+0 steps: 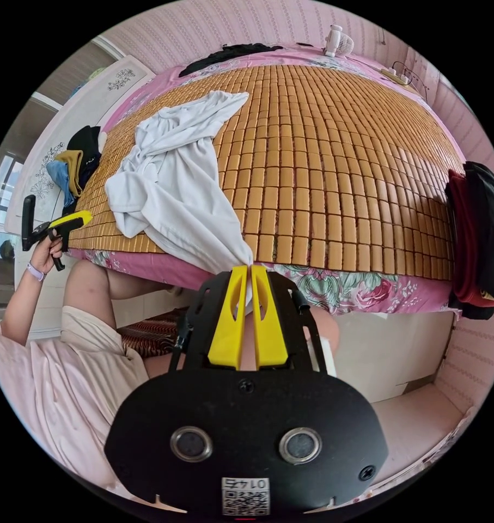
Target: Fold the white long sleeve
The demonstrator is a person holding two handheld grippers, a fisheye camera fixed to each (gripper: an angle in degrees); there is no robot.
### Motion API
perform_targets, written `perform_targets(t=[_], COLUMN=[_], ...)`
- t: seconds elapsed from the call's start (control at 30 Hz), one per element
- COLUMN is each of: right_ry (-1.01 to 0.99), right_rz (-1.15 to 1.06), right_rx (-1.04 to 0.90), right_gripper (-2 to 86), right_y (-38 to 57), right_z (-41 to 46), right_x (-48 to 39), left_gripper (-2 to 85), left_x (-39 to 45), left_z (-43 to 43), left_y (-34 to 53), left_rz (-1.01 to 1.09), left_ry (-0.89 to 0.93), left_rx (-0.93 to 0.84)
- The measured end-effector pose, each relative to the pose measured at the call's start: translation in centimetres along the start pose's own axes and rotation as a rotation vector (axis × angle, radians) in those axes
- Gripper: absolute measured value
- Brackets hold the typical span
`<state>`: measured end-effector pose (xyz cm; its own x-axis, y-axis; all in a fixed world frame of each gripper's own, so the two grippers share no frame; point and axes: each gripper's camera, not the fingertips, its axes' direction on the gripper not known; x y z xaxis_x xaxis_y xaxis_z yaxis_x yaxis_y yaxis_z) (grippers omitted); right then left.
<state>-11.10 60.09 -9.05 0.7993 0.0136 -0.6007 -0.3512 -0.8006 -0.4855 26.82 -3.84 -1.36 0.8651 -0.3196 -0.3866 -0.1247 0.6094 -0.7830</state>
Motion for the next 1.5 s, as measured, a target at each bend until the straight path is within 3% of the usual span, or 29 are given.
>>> perform_targets(t=[0.17,0.3,0.5,0.67,0.87,1.0,1.13,1.5], right_ry=[-0.02,-0.03,-0.054,-0.063,-0.105,-0.026,-0.029,0.003], right_rz=[0.009,-0.003,0.009,0.018,-0.065,-0.165,-0.235,-0.24], right_rx=[0.005,0.039,0.11,0.09,-0.076,-0.184,-0.315,-0.491], right_gripper=[0.5,0.6,0.7,2.8,11.4,13.5,13.6,7.5], right_y=[-0.7,-1.3,-0.9,-1.1,-4.2,-7.0,-8.3,-8.6], right_z=[0.0,-0.9,-2.5,-1.6,1.2,3.3,5.4,9.3], right_x=[0.4,0.8,2.6,3.6,3.1,2.1,1.4,4.4], left_gripper=[7.9,0.6,-0.9,-1.0,-1.0,-1.0,-1.0,-1.0], left_x=[2.2,2.5,1.5,-0.4,-1.4,-2.6,-4.3,-3.6], left_z=[2.1,3.5,-4.8,-8.9,-8.7,-10.4,-12.4,-15.0], left_y=[-4.7,-5.8,1.1,8.9,11.2,11.8,12.5,12.1], left_rz=[0.098,0.145,0.172,-0.014,-0.112,-0.195,-0.283,-0.241], left_ry=[-0.088,-0.147,-0.043,0.041,0.071,0.041,0.079,0.043], left_rx=[-0.032,-0.121,-0.034,0.011,-0.001,0.033,0.104,0.097])
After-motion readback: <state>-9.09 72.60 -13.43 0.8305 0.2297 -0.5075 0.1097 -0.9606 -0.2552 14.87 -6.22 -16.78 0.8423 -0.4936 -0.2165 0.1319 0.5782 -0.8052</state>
